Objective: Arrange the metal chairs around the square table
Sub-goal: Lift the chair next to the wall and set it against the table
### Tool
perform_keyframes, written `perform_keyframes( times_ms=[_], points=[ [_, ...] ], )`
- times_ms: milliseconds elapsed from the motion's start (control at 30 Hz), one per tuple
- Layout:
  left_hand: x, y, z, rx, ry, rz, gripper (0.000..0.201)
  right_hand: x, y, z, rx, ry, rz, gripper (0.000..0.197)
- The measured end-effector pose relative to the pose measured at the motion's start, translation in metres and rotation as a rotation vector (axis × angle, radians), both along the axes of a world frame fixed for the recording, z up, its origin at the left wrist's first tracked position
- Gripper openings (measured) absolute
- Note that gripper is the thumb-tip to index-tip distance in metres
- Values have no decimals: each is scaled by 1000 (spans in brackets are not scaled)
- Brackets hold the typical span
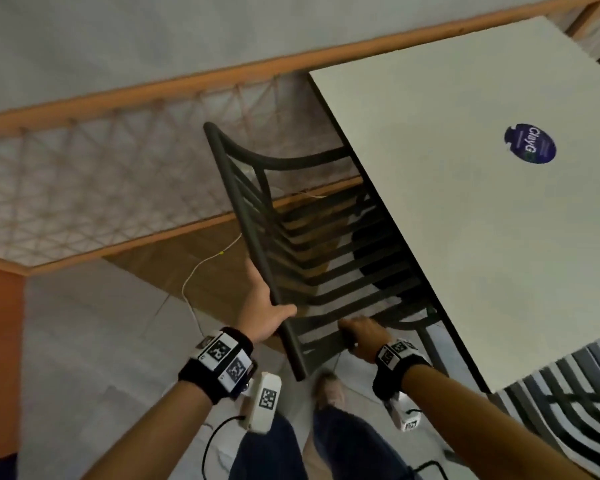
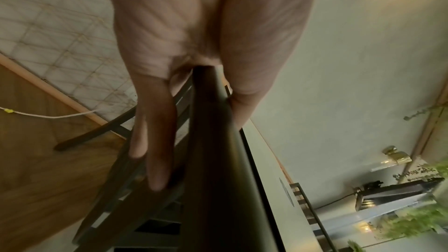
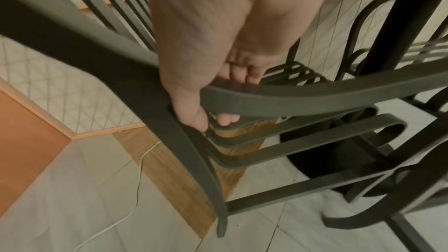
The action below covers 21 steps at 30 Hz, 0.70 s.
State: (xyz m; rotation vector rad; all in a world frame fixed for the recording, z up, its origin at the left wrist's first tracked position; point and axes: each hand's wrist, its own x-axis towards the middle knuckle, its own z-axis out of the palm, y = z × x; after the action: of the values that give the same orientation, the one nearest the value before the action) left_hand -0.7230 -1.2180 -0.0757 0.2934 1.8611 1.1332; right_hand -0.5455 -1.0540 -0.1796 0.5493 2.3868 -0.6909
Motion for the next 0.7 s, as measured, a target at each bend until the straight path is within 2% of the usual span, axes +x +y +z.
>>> perform_keyframes(
  times_ms=[100, 267, 400, 600, 700],
  points=[
    [3, -1, -6, 34, -30, 34, 117, -5, -4, -22, 7, 33, 15, 23],
    [-16, 16, 0, 37, -8, 40, 114, -24, 5, -30, 63, 11, 55, 14],
    [-42, 32, 6, 22, 35, -9, 112, -49, 13, -27, 58, 15, 18, 31],
    [-24, 20, 8, -16, 4, -17, 115, -31, -1, -33, 105, -7, 16, 17],
    [-29, 21, 11, -20, -5, -32, 116, -34, 4, -32, 83, -10, 21, 17]
  ],
)
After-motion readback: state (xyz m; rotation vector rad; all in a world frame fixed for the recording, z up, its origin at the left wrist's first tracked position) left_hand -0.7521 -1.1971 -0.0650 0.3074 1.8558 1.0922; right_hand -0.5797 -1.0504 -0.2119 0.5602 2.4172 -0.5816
